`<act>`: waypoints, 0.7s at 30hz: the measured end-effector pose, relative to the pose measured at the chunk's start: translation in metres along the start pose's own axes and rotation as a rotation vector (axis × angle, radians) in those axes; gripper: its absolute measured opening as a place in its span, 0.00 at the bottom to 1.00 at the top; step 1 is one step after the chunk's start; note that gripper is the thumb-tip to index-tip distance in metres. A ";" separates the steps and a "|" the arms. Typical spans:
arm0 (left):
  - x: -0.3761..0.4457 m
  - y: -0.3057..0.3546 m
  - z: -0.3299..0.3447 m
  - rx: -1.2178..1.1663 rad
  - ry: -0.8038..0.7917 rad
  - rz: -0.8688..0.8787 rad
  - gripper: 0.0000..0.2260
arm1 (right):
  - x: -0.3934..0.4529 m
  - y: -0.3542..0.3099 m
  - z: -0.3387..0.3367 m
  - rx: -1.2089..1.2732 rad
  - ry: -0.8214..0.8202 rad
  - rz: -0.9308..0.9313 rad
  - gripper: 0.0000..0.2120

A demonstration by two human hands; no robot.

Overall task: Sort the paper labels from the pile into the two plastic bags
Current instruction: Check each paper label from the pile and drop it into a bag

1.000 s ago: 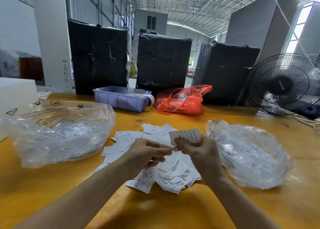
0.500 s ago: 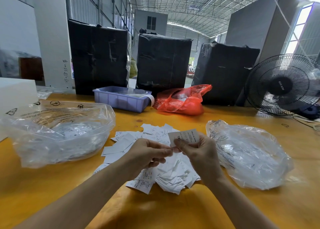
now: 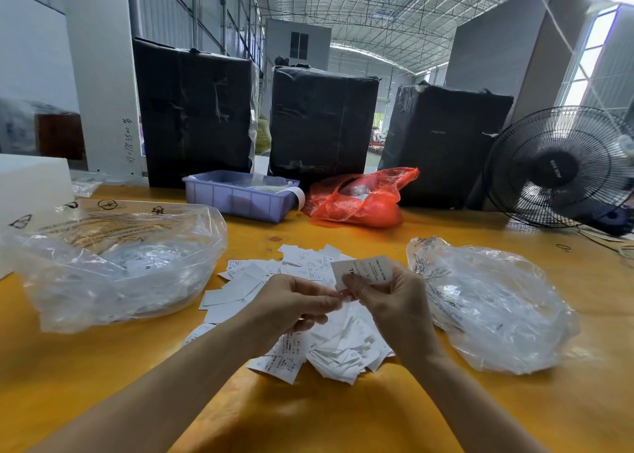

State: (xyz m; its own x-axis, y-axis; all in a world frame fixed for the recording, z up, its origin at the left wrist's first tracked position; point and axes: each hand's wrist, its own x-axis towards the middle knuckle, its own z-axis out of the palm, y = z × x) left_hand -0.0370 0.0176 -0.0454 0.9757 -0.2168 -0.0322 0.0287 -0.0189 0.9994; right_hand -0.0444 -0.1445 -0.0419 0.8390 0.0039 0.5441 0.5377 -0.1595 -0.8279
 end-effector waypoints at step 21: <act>0.000 0.002 0.001 -0.032 0.075 0.055 0.11 | 0.006 0.001 -0.008 0.103 -0.363 0.531 0.15</act>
State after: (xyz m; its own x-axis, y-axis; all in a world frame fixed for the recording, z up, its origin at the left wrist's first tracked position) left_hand -0.0372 0.0170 -0.0429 0.9894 -0.1433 0.0228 -0.0198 0.0227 0.9995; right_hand -0.0399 -0.1525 -0.0386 0.9581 0.2864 -0.0083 0.0321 -0.1361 -0.9902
